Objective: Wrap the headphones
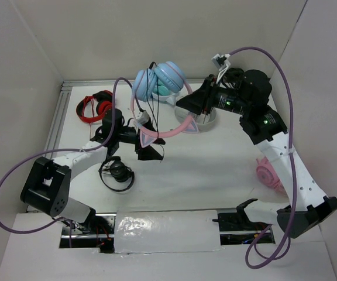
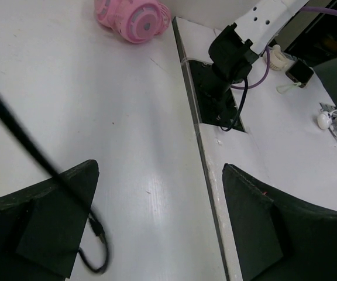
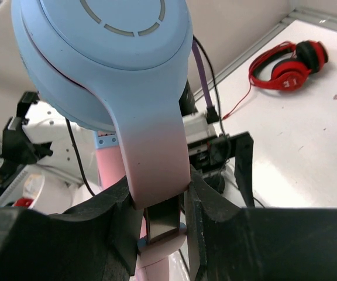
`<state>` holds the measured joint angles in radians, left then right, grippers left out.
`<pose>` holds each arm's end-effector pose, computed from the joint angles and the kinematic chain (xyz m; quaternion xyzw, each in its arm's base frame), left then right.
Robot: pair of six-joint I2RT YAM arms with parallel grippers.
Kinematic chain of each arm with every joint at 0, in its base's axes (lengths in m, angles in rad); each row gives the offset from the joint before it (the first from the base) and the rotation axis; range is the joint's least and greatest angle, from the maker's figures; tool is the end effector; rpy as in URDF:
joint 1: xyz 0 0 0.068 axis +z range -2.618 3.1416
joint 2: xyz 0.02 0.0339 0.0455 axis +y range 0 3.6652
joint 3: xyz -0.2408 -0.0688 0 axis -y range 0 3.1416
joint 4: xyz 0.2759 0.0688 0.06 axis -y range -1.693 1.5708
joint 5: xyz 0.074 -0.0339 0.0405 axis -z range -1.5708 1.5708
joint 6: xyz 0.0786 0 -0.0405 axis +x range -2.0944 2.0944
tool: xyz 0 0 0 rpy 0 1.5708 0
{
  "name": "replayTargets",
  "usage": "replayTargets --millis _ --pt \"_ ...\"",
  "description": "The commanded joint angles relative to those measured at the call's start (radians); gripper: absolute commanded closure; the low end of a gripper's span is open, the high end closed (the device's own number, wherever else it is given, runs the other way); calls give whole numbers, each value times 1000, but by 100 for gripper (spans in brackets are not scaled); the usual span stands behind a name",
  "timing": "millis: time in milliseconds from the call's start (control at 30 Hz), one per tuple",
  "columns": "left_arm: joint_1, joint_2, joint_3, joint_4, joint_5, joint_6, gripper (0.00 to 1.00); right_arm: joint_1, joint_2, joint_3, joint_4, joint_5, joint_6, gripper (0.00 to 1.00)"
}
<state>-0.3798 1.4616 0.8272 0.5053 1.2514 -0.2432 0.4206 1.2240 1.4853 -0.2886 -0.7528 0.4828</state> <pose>0.2968 -0.1988 0.2250 0.4272 0.5811 -0.5828 0.3744 0.2706 0.1799 0.4656 -0.2355 0.6742 0.5201 0.4685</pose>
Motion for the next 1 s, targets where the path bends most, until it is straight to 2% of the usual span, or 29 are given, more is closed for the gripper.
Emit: replayTargets --millis 0,267,367,400,467,500,600,667,700,733,833,867,967 --pt "-8 3 -23 137 39 -39 1 -5 -67 76 72 73 43 100" --pt "-24 103 -43 415 111 -191 2 -6 -67 35 170 38 134 100" --pt "-37 146 -33 460 103 -222 5 -6 -66 44 186 35 163 100" --pt "-44 163 -24 463 108 -223 15 -8 -67 47 186 41 166 100" --pt "-45 180 -20 479 126 -243 27 -8 -73 58 168 72 169 100" --pt "-45 189 -26 486 131 -251 40 -8 -80 61 161 88 162 100" --pt "-45 177 -60 507 111 -272 58 -25 -103 63 134 167 180 100" --pt "-45 151 -76 478 83 -260 66 -34 -127 44 106 294 194 100" --pt "-44 119 -86 417 41 -252 73 -40 -136 20 103 344 201 100" --pt "-45 96 -91 379 17 -233 78 -51 -155 6 95 450 211 100" --pt "-59 5 -96 202 -102 -205 90 -66 -170 -43 92 599 241 100" --pt "-73 -39 -91 114 -166 -200 99 -71 -179 -77 101 678 250 100" --pt "-103 -133 -83 -8 -265 -162 100 -74 -158 -83 112 802 229 100"
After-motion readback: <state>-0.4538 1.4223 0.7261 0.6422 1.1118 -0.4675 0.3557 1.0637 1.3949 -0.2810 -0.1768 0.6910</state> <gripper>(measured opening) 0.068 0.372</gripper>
